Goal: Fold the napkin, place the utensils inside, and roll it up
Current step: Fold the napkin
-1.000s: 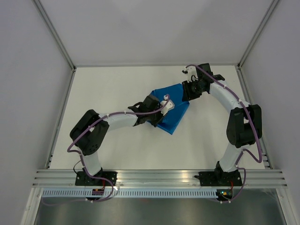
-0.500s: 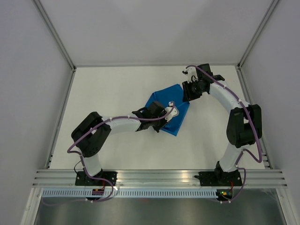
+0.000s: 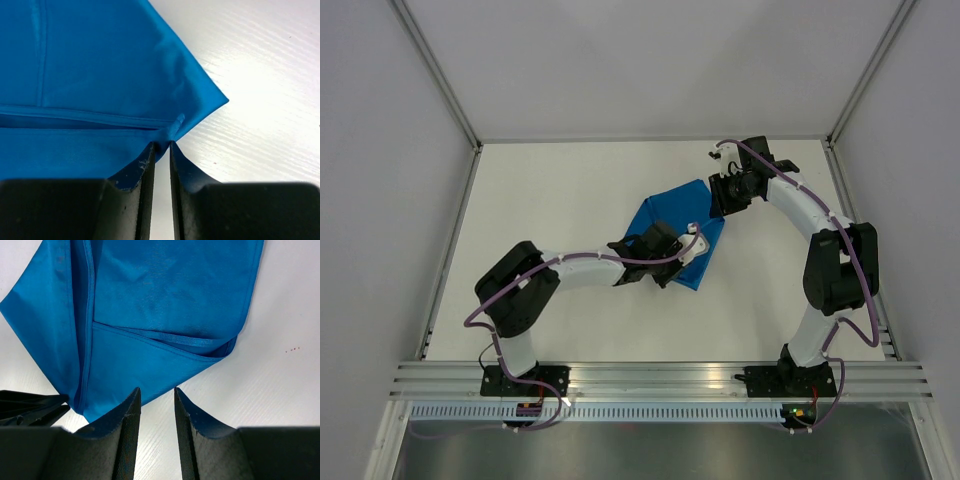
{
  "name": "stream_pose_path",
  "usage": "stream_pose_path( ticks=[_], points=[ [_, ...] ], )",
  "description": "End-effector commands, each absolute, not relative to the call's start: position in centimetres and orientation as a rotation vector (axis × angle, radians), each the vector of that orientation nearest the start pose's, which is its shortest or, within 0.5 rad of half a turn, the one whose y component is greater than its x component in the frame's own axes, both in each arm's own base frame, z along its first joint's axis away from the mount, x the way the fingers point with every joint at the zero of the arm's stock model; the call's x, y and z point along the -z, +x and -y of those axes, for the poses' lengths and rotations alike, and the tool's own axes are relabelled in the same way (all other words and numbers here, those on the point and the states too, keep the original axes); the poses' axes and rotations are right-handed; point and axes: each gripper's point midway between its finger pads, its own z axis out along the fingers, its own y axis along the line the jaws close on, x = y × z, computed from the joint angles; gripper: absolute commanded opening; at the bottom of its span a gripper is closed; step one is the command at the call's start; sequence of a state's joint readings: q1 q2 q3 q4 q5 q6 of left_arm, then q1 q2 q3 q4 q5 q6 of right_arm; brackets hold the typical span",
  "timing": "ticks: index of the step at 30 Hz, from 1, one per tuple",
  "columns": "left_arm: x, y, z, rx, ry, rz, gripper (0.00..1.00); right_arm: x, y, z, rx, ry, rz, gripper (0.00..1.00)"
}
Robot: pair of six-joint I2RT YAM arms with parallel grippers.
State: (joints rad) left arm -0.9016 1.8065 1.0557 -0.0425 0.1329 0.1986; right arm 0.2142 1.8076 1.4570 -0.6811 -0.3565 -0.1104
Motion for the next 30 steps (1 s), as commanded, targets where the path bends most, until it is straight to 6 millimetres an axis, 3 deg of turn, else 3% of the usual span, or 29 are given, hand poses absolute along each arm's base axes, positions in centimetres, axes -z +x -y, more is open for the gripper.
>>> stream_pose_path(
  ticks=[1,20,30],
  points=[
    [-5.3,26.6,38.3,0.559,1.277,-1.968,0.24,-11.4,39.9,-14.2,-0.462,-0.542,-2.53,0.39],
    [-3.6,25.6,41.2,0.674,1.263,-1.993,0.25,-10.3,40.1,-14.0,-0.446,-0.553,-2.556,0.39],
    [-3.4,27.0,43.7,0.706,1.213,-2.002,0.26,-9.7,40.8,-13.8,-0.424,-0.57,-2.57,0.39]
  ],
)
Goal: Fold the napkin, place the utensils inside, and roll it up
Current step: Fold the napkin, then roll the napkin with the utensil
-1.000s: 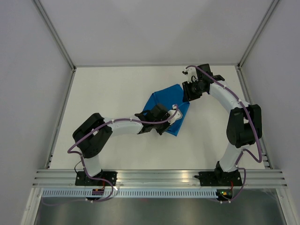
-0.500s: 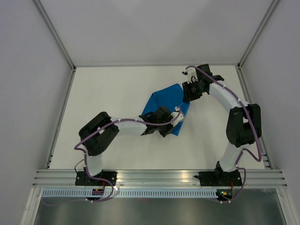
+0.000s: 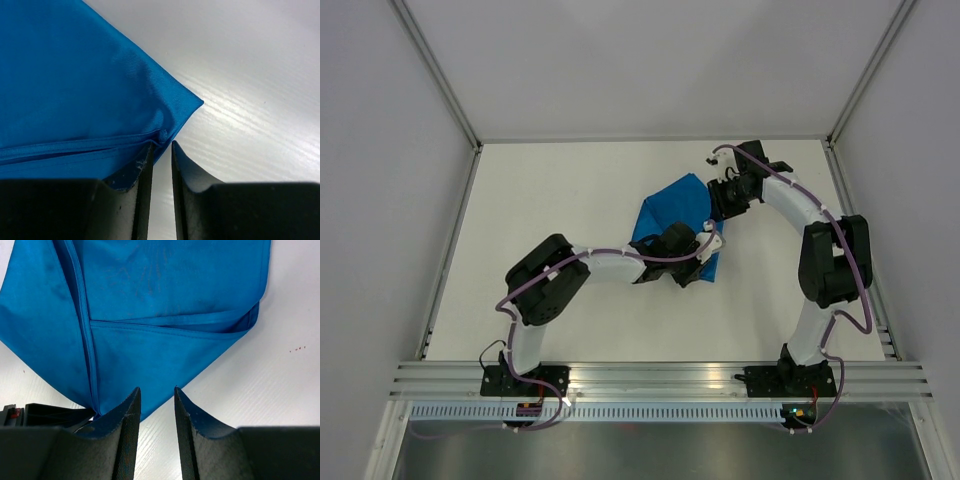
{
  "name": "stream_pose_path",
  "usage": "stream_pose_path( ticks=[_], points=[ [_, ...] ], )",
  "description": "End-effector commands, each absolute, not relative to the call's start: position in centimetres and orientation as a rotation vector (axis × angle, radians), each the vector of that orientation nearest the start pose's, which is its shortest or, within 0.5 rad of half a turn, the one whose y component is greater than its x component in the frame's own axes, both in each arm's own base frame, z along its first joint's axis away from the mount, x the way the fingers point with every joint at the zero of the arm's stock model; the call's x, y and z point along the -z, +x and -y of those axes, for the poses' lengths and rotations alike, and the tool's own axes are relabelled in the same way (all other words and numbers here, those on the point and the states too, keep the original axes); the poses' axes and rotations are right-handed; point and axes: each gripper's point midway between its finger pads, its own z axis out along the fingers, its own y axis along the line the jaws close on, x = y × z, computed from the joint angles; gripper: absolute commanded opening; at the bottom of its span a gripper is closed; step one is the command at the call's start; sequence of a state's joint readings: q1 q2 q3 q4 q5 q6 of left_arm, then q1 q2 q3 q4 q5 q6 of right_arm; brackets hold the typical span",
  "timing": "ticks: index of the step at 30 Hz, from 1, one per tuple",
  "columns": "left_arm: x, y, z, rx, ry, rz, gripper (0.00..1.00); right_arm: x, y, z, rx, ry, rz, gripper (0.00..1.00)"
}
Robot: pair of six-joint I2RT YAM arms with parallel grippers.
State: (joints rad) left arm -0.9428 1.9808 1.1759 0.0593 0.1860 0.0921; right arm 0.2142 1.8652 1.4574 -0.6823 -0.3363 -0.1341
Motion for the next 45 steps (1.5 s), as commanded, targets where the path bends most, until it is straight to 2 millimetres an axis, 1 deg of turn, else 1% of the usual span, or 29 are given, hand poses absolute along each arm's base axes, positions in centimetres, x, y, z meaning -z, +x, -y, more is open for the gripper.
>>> stream_pose_path(
  ticks=[1,7,10,13,14,16,17,20,21,22,23,24,25,26,27,28,29,30,31,32,33,34,35,37,38,39,41,42,45],
  points=[
    [-3.4,27.1,43.9,0.708,1.208,-2.004,0.27,-9.7,40.8,-13.9,-0.424,-0.574,-2.573,0.39],
    [-4.7,28.0,45.6,0.738,1.182,-1.965,0.31,-9.6,41.6,-13.9,-0.407,-0.581,-2.57,0.39],
    [-6.2,28.1,46.1,0.771,1.169,-1.927,0.36,-9.7,42.0,-13.9,-0.405,-0.586,-2.562,0.39],
    [-9.2,28.1,46.3,0.8,1.141,-1.867,0.41,-10.4,42.4,-14.0,-0.402,-0.592,-2.537,0.4],
    [-11.6,28.2,46.2,0.816,1.123,-1.822,0.42,-10.6,42.5,-13.9,-0.4,-0.592,-2.531,0.4],
    [-13.9,28.0,46.0,0.836,1.11,-1.778,0.46,-11.5,42.8,-13.9,-0.393,-0.606,-2.504,0.41],
    [-16.3,27.9,45.8,0.869,1.061,-1.759,0.48,-11.8,42.9,-13.8,-0.386,-0.609,-2.494,0.41],
    [-19.5,27.3,44.9,0.896,1.027,-1.72,0.5,-12.3,42.6,-13.4,-0.366,-0.616,-2.478,0.42],
    [-22.4,27.2,44.2,0.896,0.988,-1.678,0.5,-12.4,42.6,-13.2,-0.362,-0.616,-2.47,0.43],
    [-22.7,27.6,43.2,0.858,0.931,-1.702,0.5,-13.1,42.3,-13.0,-0.358,-0.63,-2.449,0.43],
    [-24.0,28.0,42.3,0.828,0.87,-1.701,0.51,-12.7,41.7,-12.8,-0.358,-0.645,-2.455,0.44],
    [-25.9,28.5,40.8,0.797,0.788,-1.694,0.55,-12.8,41.5,-12.9,-0.357,-0.658,-2.439,0.44],
    [-26.3,28.9,39.5,0.761,0.728,-1.724,0.56,-13.6,41.1,-12.8,-0.355,-0.669,-2.411,0.45],
    [-26.7,30.5,37.6,0.713,0.606,-1.763,0.57,-13.1,40.2,-12.8,-0.37,-0.709,-2.407,0.46],
    [-27.6,31.1,36.0,0.687,0.524,-1.782,0.58,-14.0,39.9,-13.0,-0.375,-0.73,-2.372,0.46],
    [-26.9,32.6,33.6,0.631,0.435,-1.841,0.59,-14.0,39.4,-13.2,-0.385,-0.761,-2.357,0.47],
    [-26.9,33.0,32.8,0.658,0.355,-1.865,0.58,-13.5,38.5,-13.6,-0.4,-0.839,-2.333,0.49],
    [-26.3,33.3,31.7,0.654,0.302,-1.884,0.58,-14.3,38.1,-13.9,-0.393,-0.871,-2.293,0.5],
    [-26.8,34.1,30.0,0.65,0.226,-1.877,0.59,-14.3,37.7,-14.2,-0.386,-0.917,-2.267,0.52],
    [-27.6,34.4,29.8,0.7,0.191,-1.844,0.59,-13.6,36.5,-15.2,-0.383,-1.016,-2.237,0.53],
    [-27.1,34.4,29.2,0.692,0.171,-1.853,0.59,-13.8,36.1,-15.9,-0.375,-1.061,-2.202,0.54],
    [-27.8,34.5,28.2,0.674,0.129,-1.836,0.59,-13.6,35.6,-16.6,-0.378,-1.099,-2.182,0.54],
    [-27.9,34.8,27.3,0.645,0.099,-1.831,0.59,-12.7,34.3,-17.8,-0.394,-1.164,-2.171,0.55],
    [-27.8,34.7,25.9,0.603,0.073,-1.848,0.59,-12.1,33.7,-18.8,-0.367,-1.271,-2.108,0.59],
    [-28.7,34.4,25.1,0.586,0.064,-1.825,0.59,-11.0,32.5,-19.7,-0.372,-1.339,-2.093,0.6],
    [-28.2,34.0,24.3,0.56,0.052,-1.84,0.6,-10.7,32.5,-20.1,-0.357,-1.37,-2.069,0.61],
    [-29.0,33.8,22.6,0.542,-0.001,-1.819,0.61,-9.6,31.3,-21.0,-0.332,-1.466,-2.034,0.63],
    [-28.5,33.7,22.2,0.534,-0.007,-1.827,0.62,-9.4,31.1,-21.4,-0.324,-1.49,-2.016,0.63],
    [-28.7,34.1,21.0,0.514,-0.027,-1.82,0.62,-7.8,30.4,-22.1,-0.242,-1.6,-1.951,0.67]
  ],
)
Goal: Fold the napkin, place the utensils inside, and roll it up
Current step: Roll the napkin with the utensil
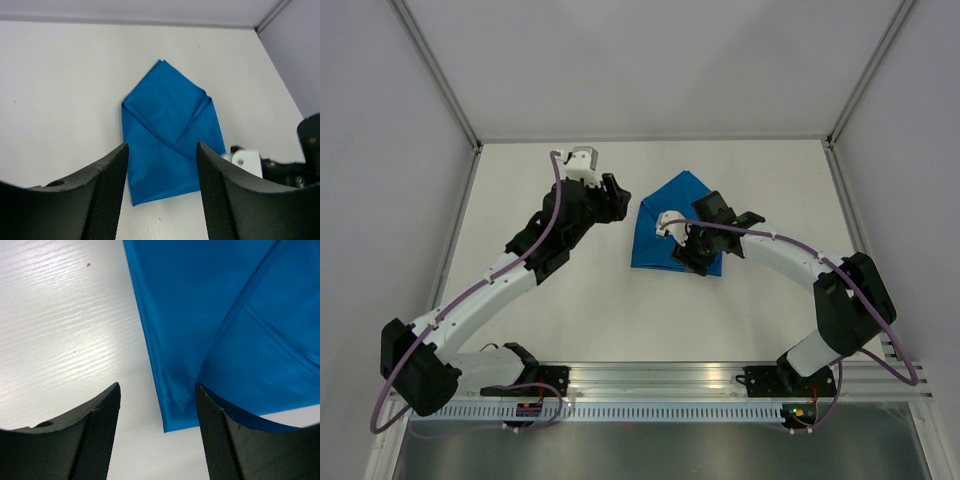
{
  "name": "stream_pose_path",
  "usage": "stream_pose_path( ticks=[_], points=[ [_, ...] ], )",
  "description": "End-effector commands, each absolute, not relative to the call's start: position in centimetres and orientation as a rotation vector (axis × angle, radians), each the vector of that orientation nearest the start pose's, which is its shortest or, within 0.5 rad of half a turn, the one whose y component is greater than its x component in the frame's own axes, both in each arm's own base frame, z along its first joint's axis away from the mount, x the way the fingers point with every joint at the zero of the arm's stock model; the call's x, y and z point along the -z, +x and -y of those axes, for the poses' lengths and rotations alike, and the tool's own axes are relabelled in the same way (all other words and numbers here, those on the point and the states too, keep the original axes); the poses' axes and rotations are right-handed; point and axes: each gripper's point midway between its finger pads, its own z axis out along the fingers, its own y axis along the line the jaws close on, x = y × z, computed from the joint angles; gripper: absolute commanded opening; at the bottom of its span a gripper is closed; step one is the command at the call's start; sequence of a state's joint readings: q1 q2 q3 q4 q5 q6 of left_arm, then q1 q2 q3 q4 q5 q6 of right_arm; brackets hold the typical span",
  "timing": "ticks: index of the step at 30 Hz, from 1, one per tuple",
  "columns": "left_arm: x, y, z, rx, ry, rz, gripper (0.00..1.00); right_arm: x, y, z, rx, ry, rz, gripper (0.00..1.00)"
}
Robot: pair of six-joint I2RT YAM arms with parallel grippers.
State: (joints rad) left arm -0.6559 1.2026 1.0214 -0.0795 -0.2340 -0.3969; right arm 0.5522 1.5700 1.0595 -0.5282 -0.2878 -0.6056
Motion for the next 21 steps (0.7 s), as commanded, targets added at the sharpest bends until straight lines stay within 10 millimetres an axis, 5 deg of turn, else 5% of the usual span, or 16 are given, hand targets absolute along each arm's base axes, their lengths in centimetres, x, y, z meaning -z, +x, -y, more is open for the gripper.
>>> stream_pose_path(
  ticks=[1,21],
  points=[
    [-28.7,34.2,20.7,0.507,-0.031,-1.819,0.62,-7.5,30.3,-22.2,-0.224,-1.619,-1.945,0.68],
    [-26.2,35.5,20.2,0.464,0.039,-1.893,0.62,-0.9,30.7,-23.3,-0.213,-1.828,-1.91,0.67]
  ],
)
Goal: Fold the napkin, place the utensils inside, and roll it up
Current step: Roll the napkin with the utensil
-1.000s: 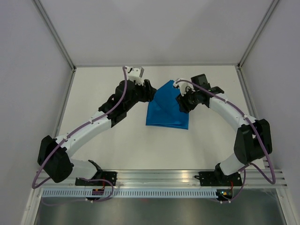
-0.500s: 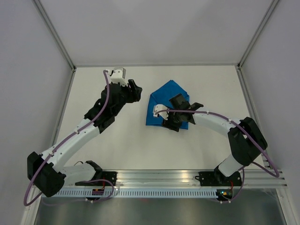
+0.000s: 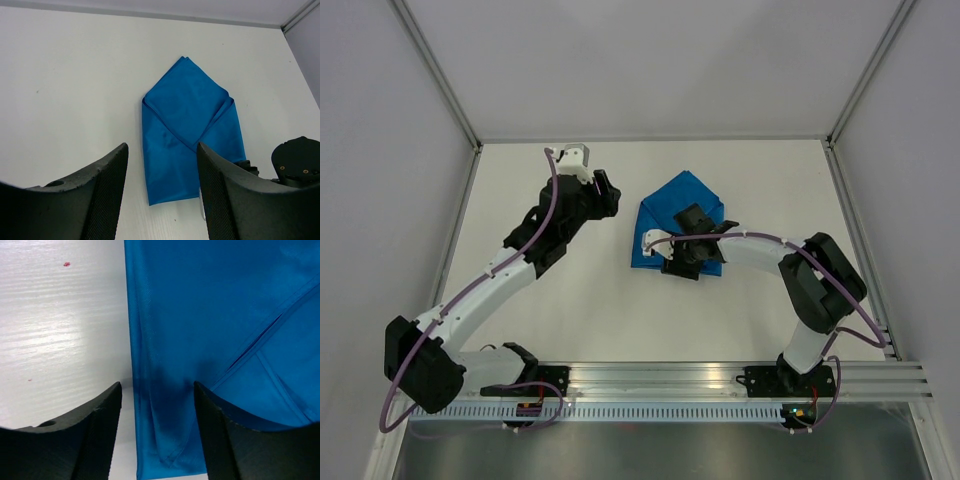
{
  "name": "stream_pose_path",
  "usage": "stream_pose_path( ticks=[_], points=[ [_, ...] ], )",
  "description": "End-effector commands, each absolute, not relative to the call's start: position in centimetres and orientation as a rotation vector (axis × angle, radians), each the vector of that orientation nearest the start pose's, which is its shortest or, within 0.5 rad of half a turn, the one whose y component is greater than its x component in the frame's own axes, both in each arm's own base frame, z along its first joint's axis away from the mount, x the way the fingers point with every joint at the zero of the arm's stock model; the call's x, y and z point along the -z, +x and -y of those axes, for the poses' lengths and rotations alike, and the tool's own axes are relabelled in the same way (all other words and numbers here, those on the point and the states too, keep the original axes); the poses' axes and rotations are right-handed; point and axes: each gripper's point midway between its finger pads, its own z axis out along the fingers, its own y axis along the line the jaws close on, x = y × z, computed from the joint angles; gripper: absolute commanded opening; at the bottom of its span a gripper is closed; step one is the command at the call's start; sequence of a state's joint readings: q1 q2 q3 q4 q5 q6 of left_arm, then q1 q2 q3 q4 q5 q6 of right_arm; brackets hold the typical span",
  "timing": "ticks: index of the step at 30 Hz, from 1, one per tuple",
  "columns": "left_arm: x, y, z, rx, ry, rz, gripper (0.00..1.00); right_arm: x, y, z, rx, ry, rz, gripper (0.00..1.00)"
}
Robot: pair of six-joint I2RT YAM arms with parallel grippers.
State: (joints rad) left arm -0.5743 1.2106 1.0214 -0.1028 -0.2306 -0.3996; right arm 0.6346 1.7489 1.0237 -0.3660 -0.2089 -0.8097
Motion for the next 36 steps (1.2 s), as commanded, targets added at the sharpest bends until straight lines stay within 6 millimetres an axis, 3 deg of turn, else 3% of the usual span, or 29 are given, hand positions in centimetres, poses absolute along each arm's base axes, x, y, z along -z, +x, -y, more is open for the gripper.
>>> stream_pose_path(
  ticks=[1,4,12,18,24,25,27,29,36],
  points=[
    [-25.9,35.6,20.2,0.463,0.049,-1.899,0.62,-0.7,30.5,-23.3,-0.216,-1.835,-1.913,0.64],
    [-25.0,35.5,20.3,0.46,0.073,-1.919,0.62,-0.1,30.2,-22.9,-0.243,-1.848,-1.94,0.56],
    [-22.6,34.9,20.8,0.48,0.113,-1.965,0.62,1.5,28.9,-21.2,-0.306,-1.885,-2.017,0.49],
    [-22.5,34.2,21.1,0.515,0.157,-1.951,0.61,2.4,28.1,-20.6,-0.366,-1.899,-2.066,0.4],
    [-22.3,32.8,22.0,0.584,0.229,-1.884,0.59,2.5,27.4,-20.3,-0.524,-1.903,-2.131,0.24],
    [-21.1,32.2,22.0,0.587,0.241,-1.892,0.59,2.8,26.8,-20.0,-0.583,-1.901,-2.165,0.23],
    [-21.9,31.9,22.3,0.607,0.253,-1.831,0.59,2.5,26.9,-20.0,-0.624,-1.893,-2.172,0.21],
    [-21.2,31.4,22.4,0.596,0.277,-1.819,0.59,2.6,26.7,-19.7,-0.666,-1.891,-2.186,0.2],
    [-18.8,29.7,25.5,0.499,0.485,-1.758,0.55,2.8,26.4,-19.2,-0.758,-1.906,-2.221,0.18]
  ],
)
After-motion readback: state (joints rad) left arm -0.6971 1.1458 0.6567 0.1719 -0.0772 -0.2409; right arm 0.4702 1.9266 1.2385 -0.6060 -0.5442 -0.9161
